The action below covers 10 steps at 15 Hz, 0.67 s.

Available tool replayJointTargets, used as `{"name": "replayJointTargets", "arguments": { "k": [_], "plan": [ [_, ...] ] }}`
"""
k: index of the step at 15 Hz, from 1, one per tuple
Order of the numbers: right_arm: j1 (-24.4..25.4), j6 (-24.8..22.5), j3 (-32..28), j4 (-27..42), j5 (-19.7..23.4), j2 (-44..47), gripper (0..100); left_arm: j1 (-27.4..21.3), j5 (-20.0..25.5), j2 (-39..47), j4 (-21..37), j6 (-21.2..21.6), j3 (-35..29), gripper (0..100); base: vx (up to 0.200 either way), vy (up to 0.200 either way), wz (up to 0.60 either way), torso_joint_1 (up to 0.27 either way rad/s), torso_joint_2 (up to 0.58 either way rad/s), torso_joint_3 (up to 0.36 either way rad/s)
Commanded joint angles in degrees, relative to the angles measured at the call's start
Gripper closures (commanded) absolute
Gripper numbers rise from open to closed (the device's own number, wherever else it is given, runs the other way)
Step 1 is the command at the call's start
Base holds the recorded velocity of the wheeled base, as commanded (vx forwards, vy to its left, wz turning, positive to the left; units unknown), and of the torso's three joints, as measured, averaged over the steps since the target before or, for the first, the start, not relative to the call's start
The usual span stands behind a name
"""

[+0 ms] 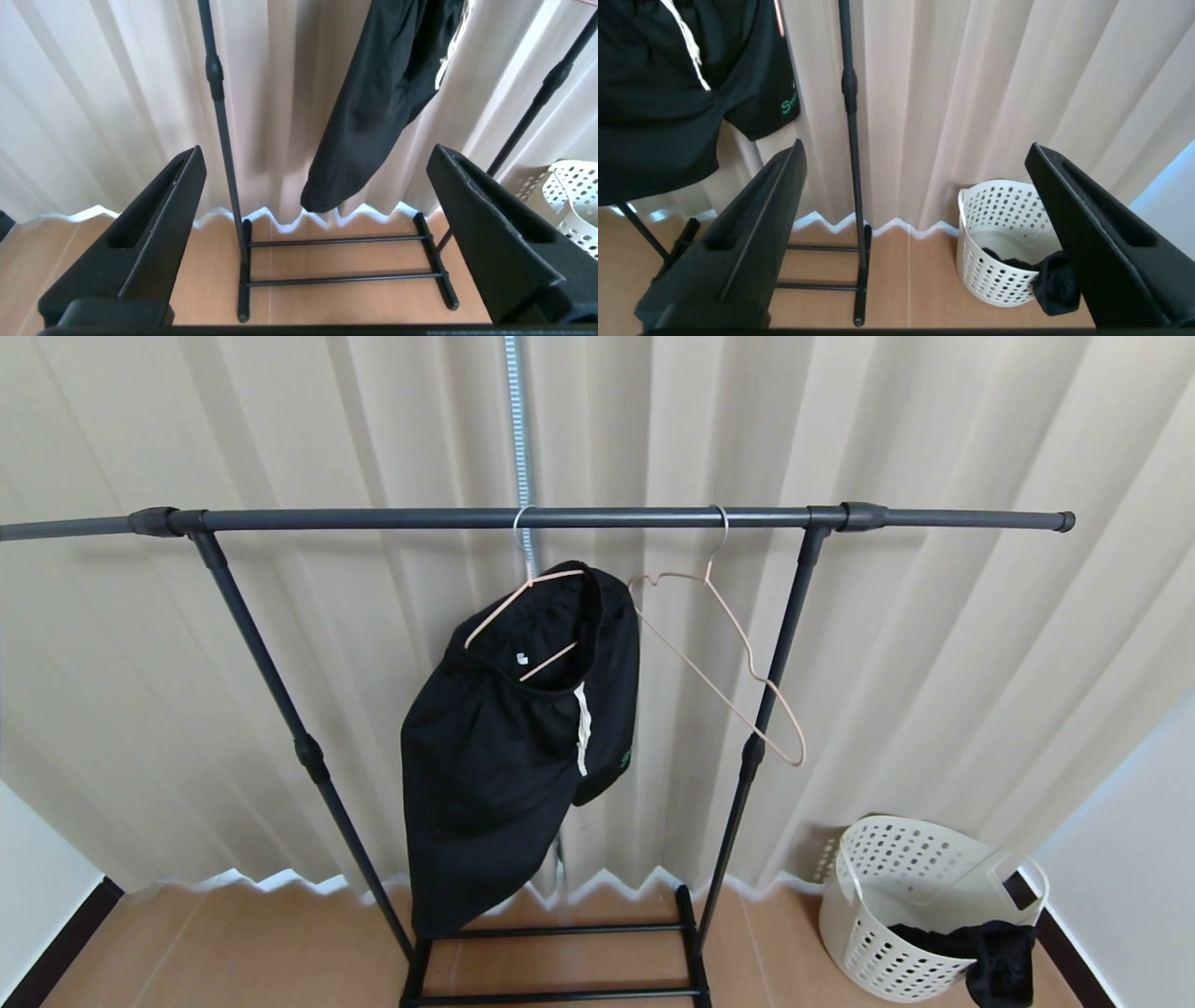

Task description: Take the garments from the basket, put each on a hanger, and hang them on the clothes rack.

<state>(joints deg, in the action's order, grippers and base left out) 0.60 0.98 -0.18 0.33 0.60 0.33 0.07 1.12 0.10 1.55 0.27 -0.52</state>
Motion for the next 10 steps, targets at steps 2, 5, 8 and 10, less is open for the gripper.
{"name": "replayJointTargets", "arguments": {
  "k": [2, 5, 8, 10],
  "plan": [
    [0.02, -0.01, 0.01, 0.02, 0.02, 0.11, 0, 0.01, 0.02, 0.08, 0.03, 0.0, 0.0, 0, 0.0, 0.0, 0.0, -0.158, 0.37, 0.215],
    [0.02, -0.01, 0.01, 0.02, 0.02, 0.11, 0, 0.01, 0.02, 0.08, 0.03, 0.0, 0.0, 0, 0.0, 0.0, 0.0, -0.165, 0.4, 0.222],
    [0.02, -0.01, 0.01, 0.02, 0.02, 0.11, 0, 0.01, 0.02, 0.08, 0.03, 0.0, 0.0, 0, 0.0, 0.0, 0.0, -0.22, 0.52, 0.3],
    [0.02, -0.01, 0.01, 0.02, 0.02, 0.11, 0, 0.01, 0.02, 0.08, 0.03, 0.0, 0.0, 0, 0.0, 0.0, 0.0, -0.222, 0.56, 0.332]
  ]
}}
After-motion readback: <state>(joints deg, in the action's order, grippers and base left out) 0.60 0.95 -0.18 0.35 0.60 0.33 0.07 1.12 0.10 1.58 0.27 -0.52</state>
